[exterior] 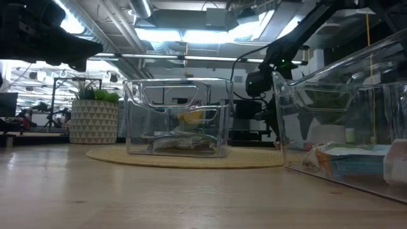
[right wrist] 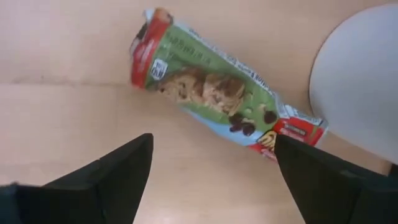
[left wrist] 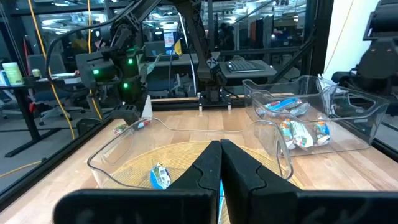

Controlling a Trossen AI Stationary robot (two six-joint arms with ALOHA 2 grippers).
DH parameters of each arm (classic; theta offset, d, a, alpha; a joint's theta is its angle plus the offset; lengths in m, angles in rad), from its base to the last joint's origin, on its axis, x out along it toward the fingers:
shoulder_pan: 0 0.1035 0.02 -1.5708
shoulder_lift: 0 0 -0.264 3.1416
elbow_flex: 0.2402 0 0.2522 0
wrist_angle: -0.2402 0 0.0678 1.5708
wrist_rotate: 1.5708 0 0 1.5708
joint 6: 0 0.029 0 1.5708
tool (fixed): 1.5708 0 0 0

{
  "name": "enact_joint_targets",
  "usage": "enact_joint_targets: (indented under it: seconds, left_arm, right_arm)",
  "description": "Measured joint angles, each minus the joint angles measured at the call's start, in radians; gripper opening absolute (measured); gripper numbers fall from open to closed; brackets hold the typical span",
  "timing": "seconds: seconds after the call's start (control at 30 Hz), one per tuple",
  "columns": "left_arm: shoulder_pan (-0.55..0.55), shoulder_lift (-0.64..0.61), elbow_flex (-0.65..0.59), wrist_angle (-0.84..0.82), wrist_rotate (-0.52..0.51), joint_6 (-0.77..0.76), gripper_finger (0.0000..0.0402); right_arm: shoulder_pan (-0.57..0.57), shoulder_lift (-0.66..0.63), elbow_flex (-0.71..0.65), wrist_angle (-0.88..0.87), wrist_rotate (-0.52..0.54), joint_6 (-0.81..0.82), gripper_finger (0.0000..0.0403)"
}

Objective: Pick and place Granola Bars by type
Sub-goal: Put the red granola bar pack into the bottom right transparent bin

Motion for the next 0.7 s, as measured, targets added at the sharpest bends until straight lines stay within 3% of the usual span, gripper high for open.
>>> enact_joint_targets:
  seconds: [0.37,0.7]
  left_arm:
    - [0.0,0.0,0.0,0.0,0.0,0.0,0.0002]
    - [0.0,0.0,0.0,0.0,0.0,0.0,0.0002]
  right_arm:
    - [-0.054,0.0,-0.028,0.007,0.001,0.017,0.0335]
    - [-0.057,0.0,-0.029,-0.004,0.002,0.016,0.0278]
